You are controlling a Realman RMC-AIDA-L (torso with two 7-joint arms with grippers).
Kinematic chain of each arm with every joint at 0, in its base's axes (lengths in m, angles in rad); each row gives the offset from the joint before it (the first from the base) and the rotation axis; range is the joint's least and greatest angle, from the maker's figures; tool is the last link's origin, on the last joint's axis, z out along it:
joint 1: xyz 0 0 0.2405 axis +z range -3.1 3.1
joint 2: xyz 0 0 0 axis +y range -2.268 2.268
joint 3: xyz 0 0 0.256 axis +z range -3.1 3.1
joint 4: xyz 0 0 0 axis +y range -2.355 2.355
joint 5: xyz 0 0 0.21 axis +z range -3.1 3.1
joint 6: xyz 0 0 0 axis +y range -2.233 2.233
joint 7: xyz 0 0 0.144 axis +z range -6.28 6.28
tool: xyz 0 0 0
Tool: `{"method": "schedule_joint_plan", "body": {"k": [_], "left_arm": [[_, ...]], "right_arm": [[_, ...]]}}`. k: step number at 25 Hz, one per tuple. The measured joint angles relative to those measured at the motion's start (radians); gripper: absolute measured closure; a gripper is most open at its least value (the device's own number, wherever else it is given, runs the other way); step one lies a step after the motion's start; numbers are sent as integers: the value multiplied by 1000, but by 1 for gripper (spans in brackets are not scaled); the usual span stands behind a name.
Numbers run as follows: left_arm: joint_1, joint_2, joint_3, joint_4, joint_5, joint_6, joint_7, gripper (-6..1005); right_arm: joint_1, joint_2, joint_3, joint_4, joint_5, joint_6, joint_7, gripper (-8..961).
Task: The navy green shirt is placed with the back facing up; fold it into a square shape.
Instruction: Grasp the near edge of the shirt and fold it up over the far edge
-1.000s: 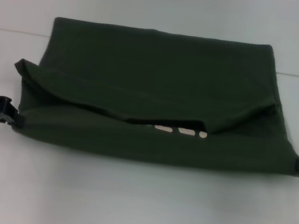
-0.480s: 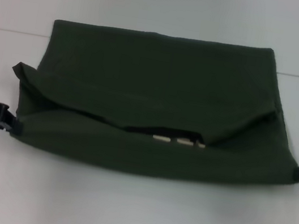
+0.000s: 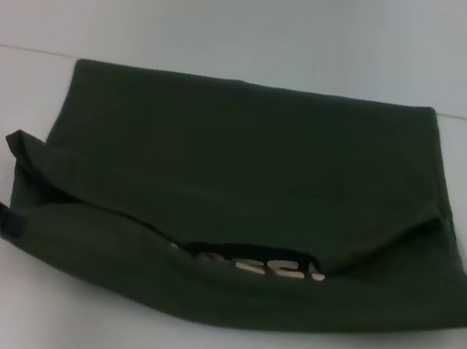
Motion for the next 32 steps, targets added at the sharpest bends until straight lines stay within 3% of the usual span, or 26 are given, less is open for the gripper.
{"method": "schedule_joint_plan", "body": {"k": [3,9,12,15,21,25,29,32], "left_arm": [[6,13,-39,39,-29,61,2,994],[-20,47,-81,66,-45,105,2,994],[-63,64,-111,39,-53,58,-10,994],[-126,70,-100,-35,-44,-74,-47,993],[-213,60,47,-109,-16,-367,-168,994],[-245,37,153,-132,29,-512,-240,994],[-261,8,180,-138,98,-621,-289,994],[-270,-12,187,-139,146,-685,-316,994]], "right_arm": [[-2,-19,73,-9,20,-59,-18,953],[-8,-53,110,-4,88,-100,-30,953],[-4,-70,143,3,118,-33,-12,953],[9,-72,160,9,147,108,22,954],[68,-46,138,93,222,427,41,954],[99,-1,83,129,223,637,39,954],[132,53,1,136,222,864,41,954],[166,70,-82,154,221,992,44,954]]}}
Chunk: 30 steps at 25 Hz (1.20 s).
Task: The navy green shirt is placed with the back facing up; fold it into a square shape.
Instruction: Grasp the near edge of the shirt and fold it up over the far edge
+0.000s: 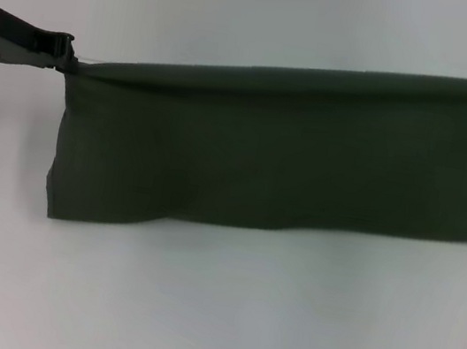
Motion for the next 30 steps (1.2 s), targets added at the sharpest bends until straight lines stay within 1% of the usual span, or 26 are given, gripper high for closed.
{"method": "schedule_joint_plan", "body": {"k": [2,5,7,10,13,18,20,25,30], "left_arm": [[-2,-10,2,-2,13,-33,-5,994],[-6,-20,3,-10,20,-74,-6,993],[-9,-23,6,-24,21,-97,-6,993],[-13,-29,15,-42,22,-129,-6,993],[-14,-37,24,-52,22,-165,-6,993],[-18,-39,24,-61,32,-190,-18,994],[-22,-42,25,-65,51,-206,-50,994],[-28,-44,26,-67,73,-212,-71,994],[-30,-48,26,-67,78,-213,-71,993]], "right_arm": [[30,3,-58,33,-2,67,1,954],[71,3,-109,93,-32,149,23,954],[97,4,-120,128,-69,199,45,954],[117,5,-122,167,-98,248,53,954],[122,6,-123,178,-103,272,53,953],[130,6,-123,180,-104,288,53,953],[135,5,-124,180,-103,292,52,953],[150,5,-146,183,-104,302,53,953],[171,-1,-173,220,-105,334,54,953]]}}
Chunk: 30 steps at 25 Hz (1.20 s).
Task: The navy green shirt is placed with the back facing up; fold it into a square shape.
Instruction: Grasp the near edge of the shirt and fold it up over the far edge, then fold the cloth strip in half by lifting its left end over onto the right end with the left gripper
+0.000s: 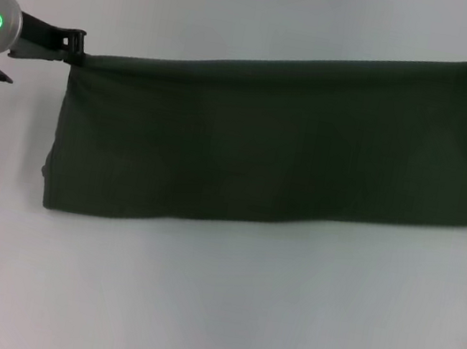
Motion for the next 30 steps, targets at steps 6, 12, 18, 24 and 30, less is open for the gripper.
{"method": "schedule_joint_plan", "body": {"k": [6,12,18,24,30], "left_arm": [[-18,-4,0,-12,-1,-12,17,946],[-33,-12,-9,-39,-1,-84,-11,890],[31,-29,-58,40,-51,-46,-27,729],[205,-37,-74,108,-443,155,114,486],[325,-27,-112,-18,-733,335,193,253]], "right_arm": [[5,-6,0,-3,0,13,1,953],[40,-49,-4,18,-9,34,0,801],[-24,-72,56,-130,14,-173,30,684],[-238,-47,123,-294,306,-539,-14,447],[-406,-47,168,-198,655,-820,-149,165]]}}
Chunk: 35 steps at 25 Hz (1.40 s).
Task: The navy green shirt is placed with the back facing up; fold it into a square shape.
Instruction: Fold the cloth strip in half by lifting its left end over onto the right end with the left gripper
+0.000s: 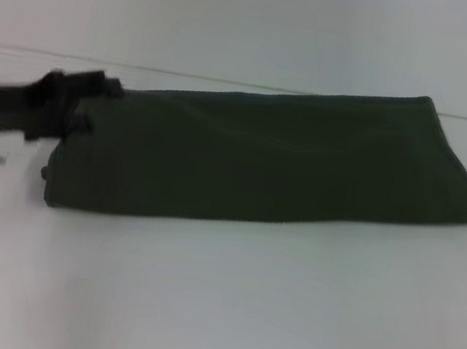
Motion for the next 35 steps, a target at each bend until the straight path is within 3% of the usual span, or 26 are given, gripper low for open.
{"method": "schedule_joint_plan", "body": {"k": [2,5,11,20,29,35], "left_arm": [[32,-6,-50,-66,-49,39,34,175],[46,-6,-92,-158,-66,38,77,139],[24,-10,-133,-275,-65,-89,142,80],[31,-3,-131,-298,-7,-148,135,80],[19,-15,-179,-219,-80,-27,152,79],[-60,-23,-139,-316,-76,-185,178,79]], "right_arm": [[-28,6,21,36,34,-37,-26,139],[-45,12,43,82,45,-54,-55,100],[-45,11,48,119,45,-60,-79,86],[-50,10,49,121,49,-71,-79,87],[-55,11,50,124,51,-86,-73,86],[-55,13,50,131,51,-78,-73,87]]}}
